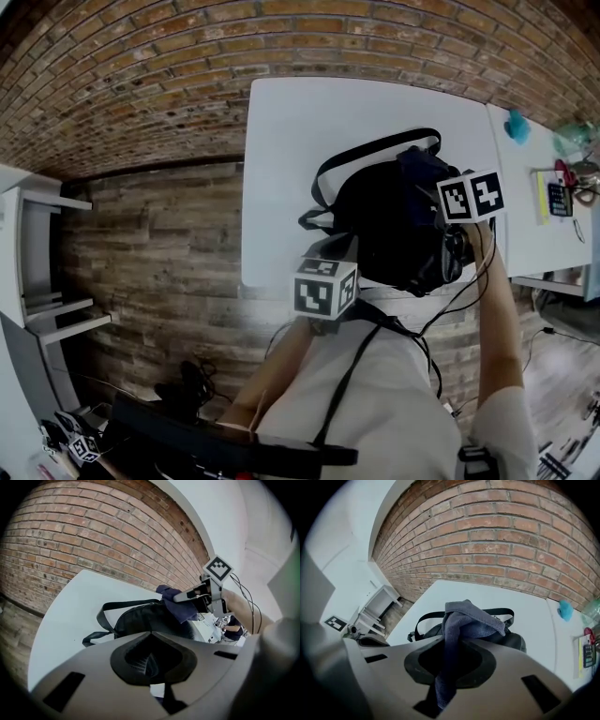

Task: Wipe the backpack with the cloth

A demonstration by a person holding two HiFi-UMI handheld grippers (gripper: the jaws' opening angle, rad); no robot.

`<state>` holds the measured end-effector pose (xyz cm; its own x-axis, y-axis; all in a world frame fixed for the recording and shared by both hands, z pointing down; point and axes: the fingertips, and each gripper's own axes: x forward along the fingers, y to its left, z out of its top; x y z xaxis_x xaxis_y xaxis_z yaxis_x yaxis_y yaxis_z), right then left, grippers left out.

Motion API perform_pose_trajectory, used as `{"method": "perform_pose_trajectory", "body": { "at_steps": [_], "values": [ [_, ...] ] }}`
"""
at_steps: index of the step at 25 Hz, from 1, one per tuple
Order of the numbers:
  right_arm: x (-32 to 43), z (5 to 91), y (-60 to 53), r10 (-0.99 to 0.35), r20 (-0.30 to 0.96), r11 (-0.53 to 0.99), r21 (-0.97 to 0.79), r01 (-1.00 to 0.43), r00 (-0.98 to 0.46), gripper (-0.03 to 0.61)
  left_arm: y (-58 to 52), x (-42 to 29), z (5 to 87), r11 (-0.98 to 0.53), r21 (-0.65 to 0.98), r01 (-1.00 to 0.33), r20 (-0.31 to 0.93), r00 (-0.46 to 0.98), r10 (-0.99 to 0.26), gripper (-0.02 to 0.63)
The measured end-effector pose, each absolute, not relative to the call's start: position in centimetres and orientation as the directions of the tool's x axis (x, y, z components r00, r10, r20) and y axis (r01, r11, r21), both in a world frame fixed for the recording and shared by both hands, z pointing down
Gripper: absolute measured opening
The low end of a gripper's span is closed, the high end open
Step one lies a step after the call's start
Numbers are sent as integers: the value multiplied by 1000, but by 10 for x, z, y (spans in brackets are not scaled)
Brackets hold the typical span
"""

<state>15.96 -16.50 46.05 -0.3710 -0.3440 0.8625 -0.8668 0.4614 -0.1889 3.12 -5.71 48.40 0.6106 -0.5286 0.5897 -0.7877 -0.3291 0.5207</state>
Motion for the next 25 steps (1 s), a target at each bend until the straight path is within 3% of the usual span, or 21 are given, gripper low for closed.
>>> {"method": "perform_pose_trajectory", "body": {
  "at_steps": [10,25],
  "values": [
    [170,504,-204,-386,892,354,-91,-931,-234,38,-57,36,482,-346,525,-777,579,624,-524,3],
    [175,509,-186,-329,926,386,-47,-921,-185,38,-53,37,483,-345,528,-776,580,626,-521,3]
  ]
}}
